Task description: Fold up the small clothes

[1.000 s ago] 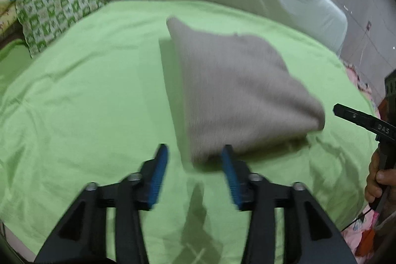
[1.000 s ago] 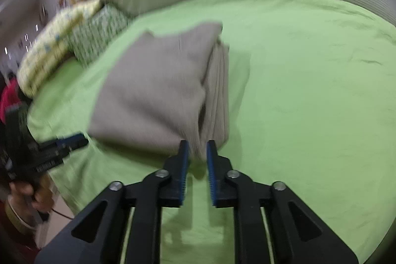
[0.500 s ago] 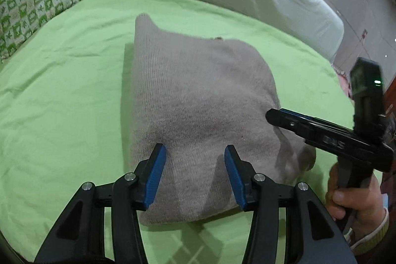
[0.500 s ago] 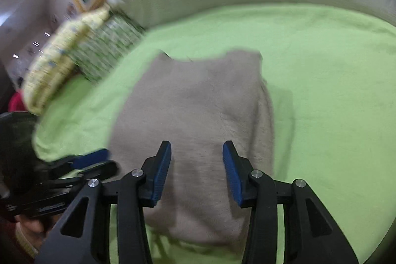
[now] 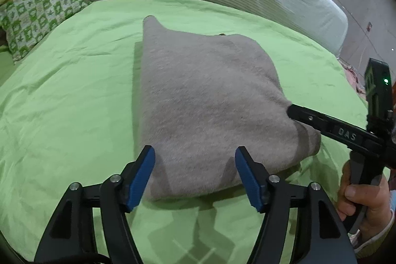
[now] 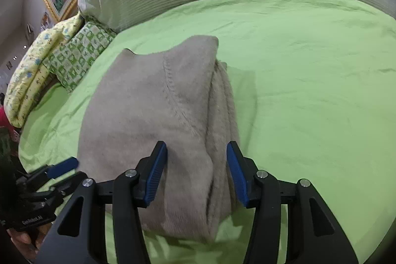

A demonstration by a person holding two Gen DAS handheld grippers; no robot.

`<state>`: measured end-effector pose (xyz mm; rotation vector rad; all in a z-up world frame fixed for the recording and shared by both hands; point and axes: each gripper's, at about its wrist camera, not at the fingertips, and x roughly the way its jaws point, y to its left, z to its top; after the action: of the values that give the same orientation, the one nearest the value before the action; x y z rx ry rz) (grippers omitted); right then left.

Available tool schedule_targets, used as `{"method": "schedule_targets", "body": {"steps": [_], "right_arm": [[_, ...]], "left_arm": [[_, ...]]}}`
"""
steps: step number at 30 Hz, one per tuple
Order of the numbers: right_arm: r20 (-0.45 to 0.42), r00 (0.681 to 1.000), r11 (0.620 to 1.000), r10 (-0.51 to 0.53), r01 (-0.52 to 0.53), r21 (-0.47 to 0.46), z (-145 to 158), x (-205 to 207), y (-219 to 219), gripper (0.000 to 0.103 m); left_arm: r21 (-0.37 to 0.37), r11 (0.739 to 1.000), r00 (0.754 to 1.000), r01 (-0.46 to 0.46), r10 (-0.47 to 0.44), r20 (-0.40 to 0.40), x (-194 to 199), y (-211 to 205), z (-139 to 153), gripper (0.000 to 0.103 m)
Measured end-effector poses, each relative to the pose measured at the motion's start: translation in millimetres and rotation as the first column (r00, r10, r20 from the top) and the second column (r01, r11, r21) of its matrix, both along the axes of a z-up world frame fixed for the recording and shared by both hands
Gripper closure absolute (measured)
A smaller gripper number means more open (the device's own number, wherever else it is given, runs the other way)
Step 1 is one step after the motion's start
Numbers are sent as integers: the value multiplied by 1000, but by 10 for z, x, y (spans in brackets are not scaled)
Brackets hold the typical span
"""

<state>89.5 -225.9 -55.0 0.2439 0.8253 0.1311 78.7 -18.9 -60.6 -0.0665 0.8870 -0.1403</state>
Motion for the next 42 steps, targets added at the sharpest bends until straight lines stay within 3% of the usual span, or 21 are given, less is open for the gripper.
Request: {"method": "schedule_targets", "body": {"steps": [4, 7, 15, 18, 22, 34, 40, 42], "right_arm": [[-18, 999, 998, 34, -35, -59, -29, -93, 110, 50], [-36, 999, 985, 21, -27, -170, -103, -151, 183, 50], [38, 999, 995, -12, 15, -100, 90, -419, 118, 50], [78, 997, 996, -2, 9, -92, 158, -522, 159, 41], [113, 994, 996, 2, 8, -85, 219, -653, 201, 37], [110, 994, 997, 2, 6, -72, 196, -787, 256, 33], [180, 983, 997, 41, -27, -78, 324, -943, 368, 32], [221, 974, 995, 60, -40, -93, 420, -1013, 425, 25]], "left_arm": [[1, 1000, 999, -24, 24, -27, -53, 72, -56, 33], [19, 999, 999, -38, 38, -39, -115, 106, -87, 33], [48, 995, 996, -88, 89, 0, -318, 193, -3, 25], [60, 993, 994, -103, 101, 27, -401, 196, 55, 22], [87, 990, 993, -115, 111, 50, -467, 190, 107, 21], [40, 992, 991, -117, 114, 74, -627, 244, 190, 21], [20, 994, 977, -110, 104, 185, -816, 245, 447, 17], [21, 993, 969, -113, 105, 223, -871, 246, 563, 15]]}}
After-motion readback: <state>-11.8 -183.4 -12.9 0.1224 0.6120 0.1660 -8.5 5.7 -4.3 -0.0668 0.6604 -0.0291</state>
